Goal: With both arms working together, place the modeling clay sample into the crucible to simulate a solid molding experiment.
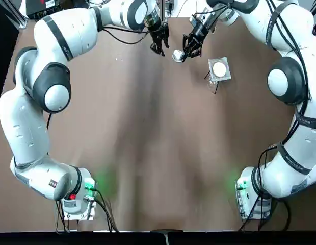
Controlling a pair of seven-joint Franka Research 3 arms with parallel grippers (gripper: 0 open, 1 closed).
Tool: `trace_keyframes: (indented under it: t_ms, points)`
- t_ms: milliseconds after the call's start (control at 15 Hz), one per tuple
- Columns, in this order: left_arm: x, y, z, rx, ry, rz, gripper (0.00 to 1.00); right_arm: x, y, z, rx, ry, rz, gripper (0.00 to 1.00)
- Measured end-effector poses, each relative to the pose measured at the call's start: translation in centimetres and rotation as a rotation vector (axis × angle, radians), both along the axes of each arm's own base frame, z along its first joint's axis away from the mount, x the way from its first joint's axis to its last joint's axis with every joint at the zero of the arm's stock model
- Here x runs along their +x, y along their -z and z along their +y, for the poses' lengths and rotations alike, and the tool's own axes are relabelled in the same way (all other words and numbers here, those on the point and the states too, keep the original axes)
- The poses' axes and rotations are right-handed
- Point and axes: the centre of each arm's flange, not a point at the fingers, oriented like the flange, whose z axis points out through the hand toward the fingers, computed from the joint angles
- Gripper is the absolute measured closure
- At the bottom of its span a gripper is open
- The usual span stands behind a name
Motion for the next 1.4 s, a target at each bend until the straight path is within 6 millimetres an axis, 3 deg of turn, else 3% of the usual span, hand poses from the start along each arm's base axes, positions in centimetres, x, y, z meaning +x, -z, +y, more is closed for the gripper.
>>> trace_keyframes:
  t_ms: [133,267,400,467,533,667,933,1400]
  points:
    - [0.1,-0.6,0.9,0.033,0.038,-0.01,0.41,0.5,0.2,-1.3,-0.02,-0.016,-0.027,0.93]
    - [1.0,-1.0,3.5,0.1,0.13,-0.026,0.37,1.4,0.7,-4.0,-0.063,-0.064,-0.088,0.93]
    - [2.1,-0.4,6.9,0.234,0.266,-0.045,0.22,2.3,1.2,-7.5,-0.099,-0.12,-0.137,0.93]
    - [3.3,0.4,10.6,0.357,0.424,-0.043,0.04,2.8,1.8,-10.7,-0.154,-0.191,-0.168,0.93]
    - [4.2,0.4,12.7,0.376,0.501,-0.042,0.0,3.0,2.0,-11.9,-0.184,-0.223,-0.183,0.93]
    - [5.9,-0.5,17.1,0.375,0.638,-0.044,0.0,3.3,2.2,-13.8,-0.216,-0.263,-0.206,0.93]
    - [7.5,-5.0,27.0,0.326,0.948,-0.052,0.0,3.4,2.7,-16.5,-0.269,-0.343,-0.215,0.93]
    - [7.5,-10.6,37.2,0.212,1.156,-0.156,0.0,3.2,3.1,-20.1,-0.23,-0.389,-0.197,0.93]
